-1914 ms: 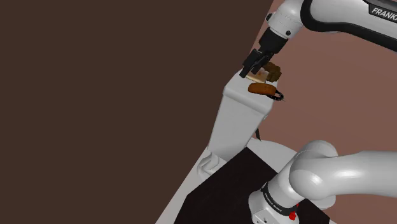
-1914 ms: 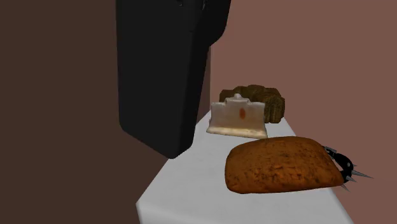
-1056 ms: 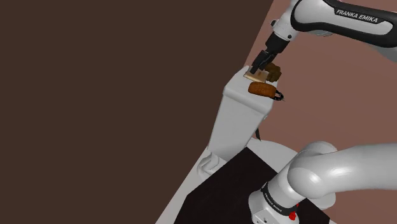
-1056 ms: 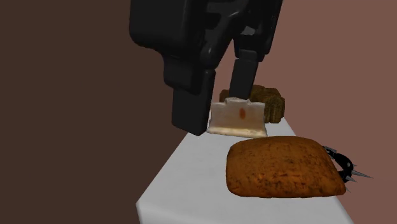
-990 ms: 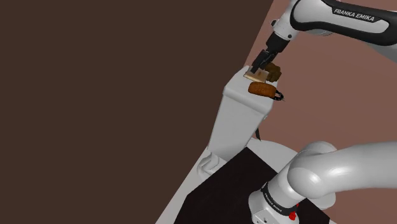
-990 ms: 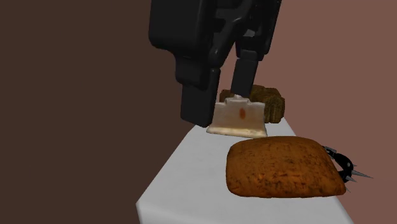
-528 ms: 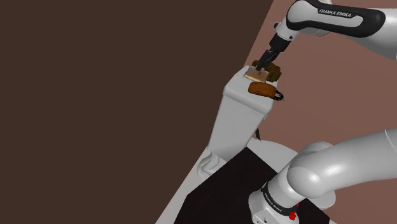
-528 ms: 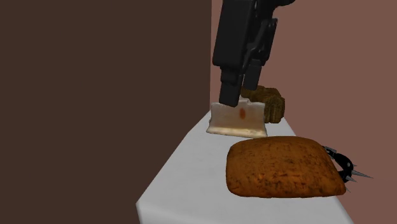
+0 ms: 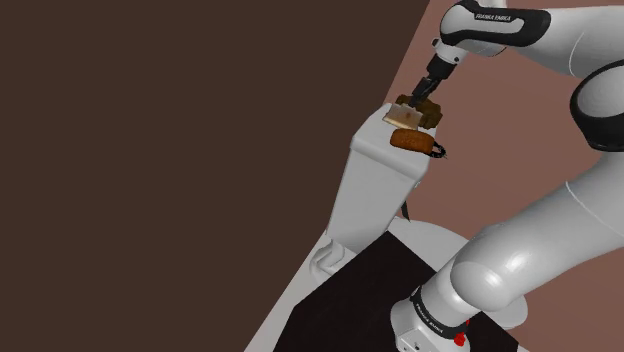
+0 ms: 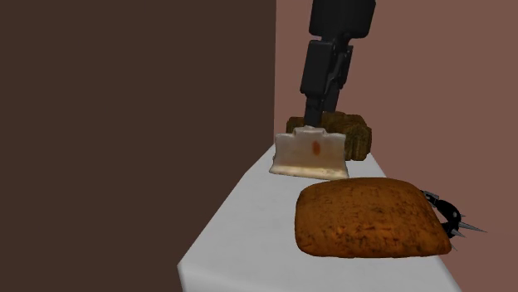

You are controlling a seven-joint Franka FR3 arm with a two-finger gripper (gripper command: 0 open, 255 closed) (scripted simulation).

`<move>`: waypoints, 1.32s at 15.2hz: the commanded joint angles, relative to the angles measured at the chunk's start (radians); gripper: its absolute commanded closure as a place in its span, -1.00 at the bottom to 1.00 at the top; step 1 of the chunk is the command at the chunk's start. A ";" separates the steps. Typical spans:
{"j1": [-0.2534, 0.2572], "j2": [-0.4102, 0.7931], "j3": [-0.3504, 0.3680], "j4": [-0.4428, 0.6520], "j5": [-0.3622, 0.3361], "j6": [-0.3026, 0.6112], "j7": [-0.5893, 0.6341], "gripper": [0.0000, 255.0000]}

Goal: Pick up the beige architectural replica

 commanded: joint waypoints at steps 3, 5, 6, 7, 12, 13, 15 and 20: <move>-0.015 0.092 -0.047 0.073 0.048 0.008 -0.080 -1.00; -0.016 0.089 -0.047 0.043 0.046 0.035 -0.078 -1.00; -0.016 0.088 -0.047 0.029 0.046 0.049 -0.078 -1.00; -0.016 0.087 -0.047 0.015 0.045 0.062 -0.078 -1.00; -0.017 0.088 -0.048 -0.020 0.045 0.098 -0.078 1.00; -0.017 0.089 -0.048 -0.019 0.046 0.098 -0.079 1.00; -0.017 0.089 -0.048 -0.019 0.046 0.097 -0.079 1.00; -0.017 0.090 -0.048 -0.018 0.047 0.098 -0.080 1.00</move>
